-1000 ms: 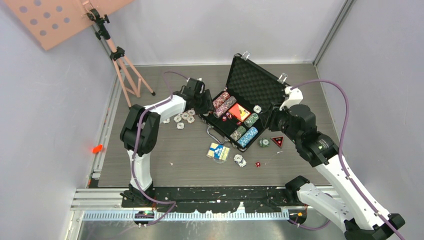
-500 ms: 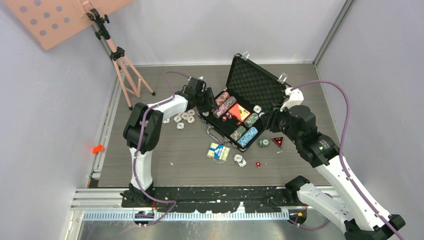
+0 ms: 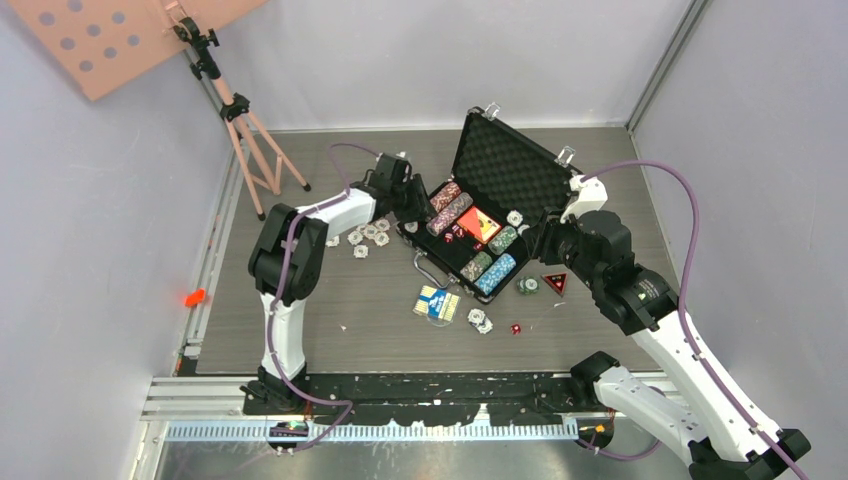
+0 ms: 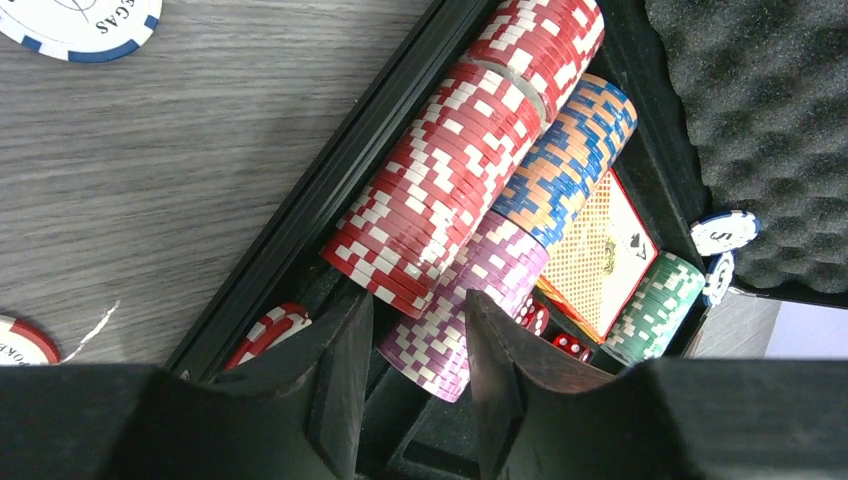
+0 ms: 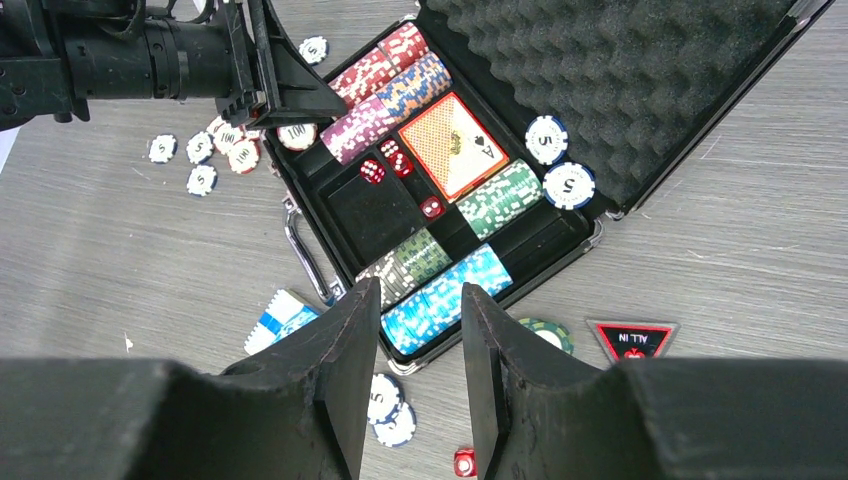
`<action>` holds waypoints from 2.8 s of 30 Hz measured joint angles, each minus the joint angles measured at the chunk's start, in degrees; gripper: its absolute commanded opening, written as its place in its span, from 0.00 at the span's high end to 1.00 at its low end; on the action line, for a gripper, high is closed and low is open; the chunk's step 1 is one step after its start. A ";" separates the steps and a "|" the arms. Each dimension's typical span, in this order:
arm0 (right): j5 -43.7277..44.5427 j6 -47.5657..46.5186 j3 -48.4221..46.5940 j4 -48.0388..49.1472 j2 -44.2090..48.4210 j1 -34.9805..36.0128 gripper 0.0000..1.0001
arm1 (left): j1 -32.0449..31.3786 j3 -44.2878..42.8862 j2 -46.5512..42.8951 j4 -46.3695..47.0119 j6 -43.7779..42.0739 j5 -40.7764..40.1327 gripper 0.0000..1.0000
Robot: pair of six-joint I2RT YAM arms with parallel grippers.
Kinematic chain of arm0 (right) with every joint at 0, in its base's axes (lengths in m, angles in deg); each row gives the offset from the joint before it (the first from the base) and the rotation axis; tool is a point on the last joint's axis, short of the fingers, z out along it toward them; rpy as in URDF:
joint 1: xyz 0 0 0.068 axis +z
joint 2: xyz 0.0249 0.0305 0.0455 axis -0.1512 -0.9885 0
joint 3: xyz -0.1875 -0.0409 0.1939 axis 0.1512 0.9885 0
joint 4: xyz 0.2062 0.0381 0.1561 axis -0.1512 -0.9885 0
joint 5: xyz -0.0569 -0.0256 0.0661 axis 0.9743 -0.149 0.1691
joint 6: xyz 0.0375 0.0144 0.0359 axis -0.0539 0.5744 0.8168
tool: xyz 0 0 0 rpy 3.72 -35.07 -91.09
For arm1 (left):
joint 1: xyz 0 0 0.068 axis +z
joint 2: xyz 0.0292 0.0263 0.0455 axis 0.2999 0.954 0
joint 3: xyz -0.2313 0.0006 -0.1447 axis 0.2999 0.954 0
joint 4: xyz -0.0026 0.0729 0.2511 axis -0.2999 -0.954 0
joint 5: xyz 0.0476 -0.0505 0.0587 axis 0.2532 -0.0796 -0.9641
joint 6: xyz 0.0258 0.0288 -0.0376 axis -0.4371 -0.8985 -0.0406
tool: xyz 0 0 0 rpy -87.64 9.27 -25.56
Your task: Pack up texas hold em set
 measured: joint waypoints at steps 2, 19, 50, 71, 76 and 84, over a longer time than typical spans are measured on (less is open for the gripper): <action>0.04 -0.13 0.00 -0.02 0.00 0.00 0.58 | 0.04 -0.33 0.26 -0.02 0.02 0.04 0.62; 0.44 -0.48 0.00 -0.39 -0.04 0.00 0.58 | 0.33 -1.38 1.20 -0.46 -0.70 0.22 0.49; -7.34 4.13 -3.34 0.76 -13.35 0.09 0.24 | 1.49 6.27 -16.74 -6.25 -7.76 -2.21 0.38; -1.66 11.52 -33.55 9.79 -63.06 15.96 0.43 | 26.67 35.17 -61.05 -14.23 -5.18 -7.39 0.01; 1.84 13.25 -38.29 10.75 -69.42 15.96 0.97 | 26.64 35.34 -62.23 -16.06 -5.73 -6.10 0.02; 8.22 11.19 -46.38 9.14 -77.22 15.96 1.00 | 26.64 35.34 -62.55 -18.47 -7.72 -3.50 0.03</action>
